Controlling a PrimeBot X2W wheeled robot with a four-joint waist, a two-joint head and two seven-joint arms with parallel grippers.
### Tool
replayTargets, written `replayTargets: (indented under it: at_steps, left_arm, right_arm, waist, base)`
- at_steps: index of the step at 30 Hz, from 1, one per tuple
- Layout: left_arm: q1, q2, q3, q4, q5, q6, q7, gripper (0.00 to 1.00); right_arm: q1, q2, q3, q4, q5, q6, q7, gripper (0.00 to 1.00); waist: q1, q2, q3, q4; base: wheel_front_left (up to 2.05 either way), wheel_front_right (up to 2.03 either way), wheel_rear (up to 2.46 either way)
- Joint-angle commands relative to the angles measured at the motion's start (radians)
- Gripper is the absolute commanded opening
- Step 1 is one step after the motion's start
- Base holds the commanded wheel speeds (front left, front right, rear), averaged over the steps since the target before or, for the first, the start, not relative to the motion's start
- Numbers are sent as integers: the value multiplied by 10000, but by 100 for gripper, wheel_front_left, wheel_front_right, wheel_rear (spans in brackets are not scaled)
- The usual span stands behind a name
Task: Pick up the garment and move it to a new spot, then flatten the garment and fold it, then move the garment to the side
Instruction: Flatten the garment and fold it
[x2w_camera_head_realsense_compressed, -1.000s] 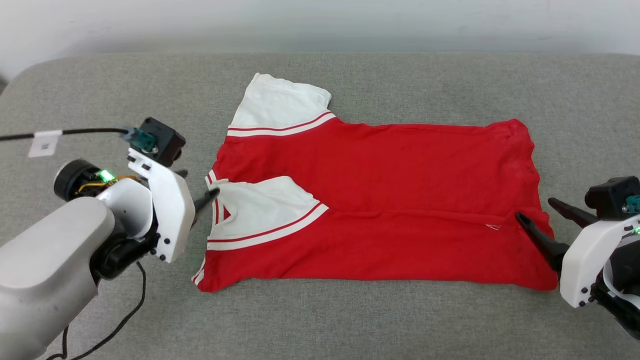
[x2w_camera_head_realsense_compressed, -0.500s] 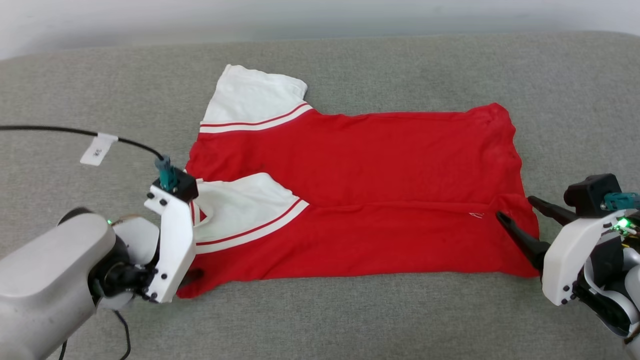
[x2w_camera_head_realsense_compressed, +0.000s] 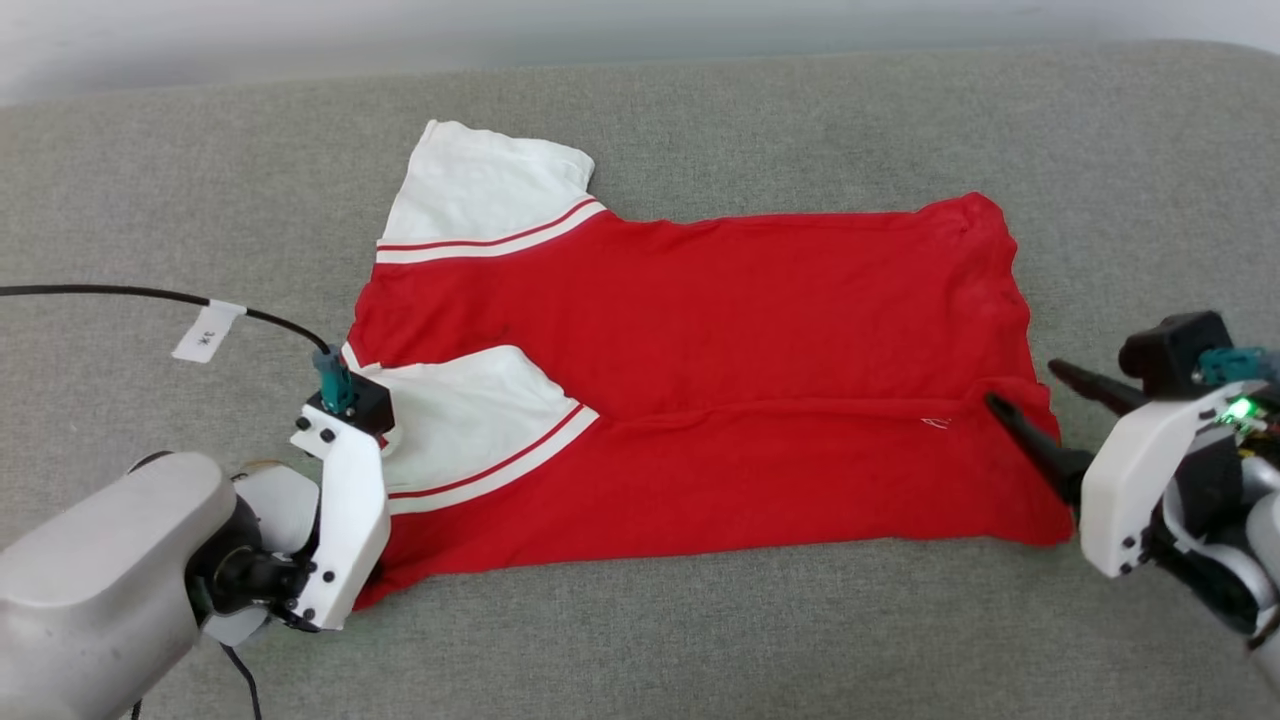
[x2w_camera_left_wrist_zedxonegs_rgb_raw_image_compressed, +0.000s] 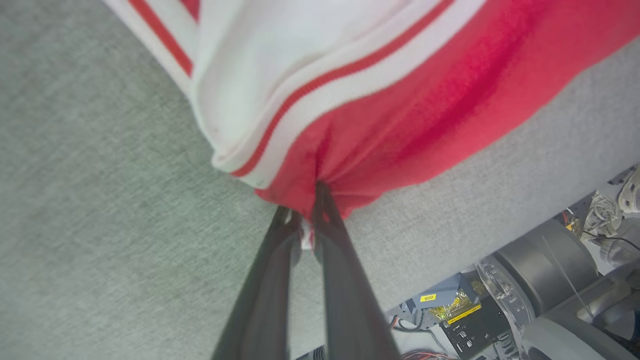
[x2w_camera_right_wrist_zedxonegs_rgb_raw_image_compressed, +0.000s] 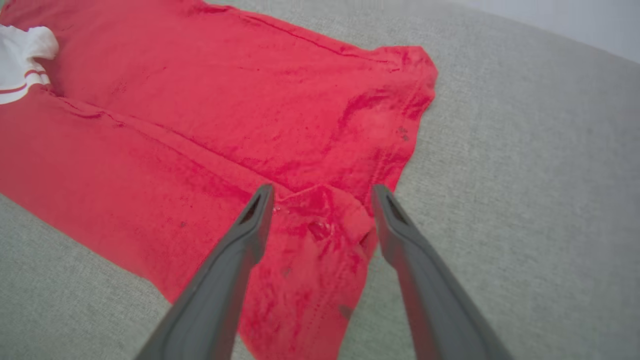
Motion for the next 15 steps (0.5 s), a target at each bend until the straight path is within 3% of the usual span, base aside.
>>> replayTargets:
  at_steps: [1, 6, 15]
  left_arm:
    - [330, -154, -153, 52, 18, -82, -60, 0]
    - [-85, 172, 28, -285, 166, -268, -214, 0]
    - [-323, 438, -16, -1451, 636, -298, -357, 0]
  right_arm:
    - [-340, -230, -19, -95, 12, -11, 84, 100]
    - [-876, -1018, 133, -409, 234, -9, 1355, 100]
    - [-1534, -2688, 922, -1665, 1920, -9, 5436, 100]
  waist:
    - [0, 0, -109, 32]
    - [0, 0, -407, 133]
    - [0, 0, -515, 440]
  base:
    - [0, 0, 0]
    - [0, 0, 0]
    - [0, 0, 0]
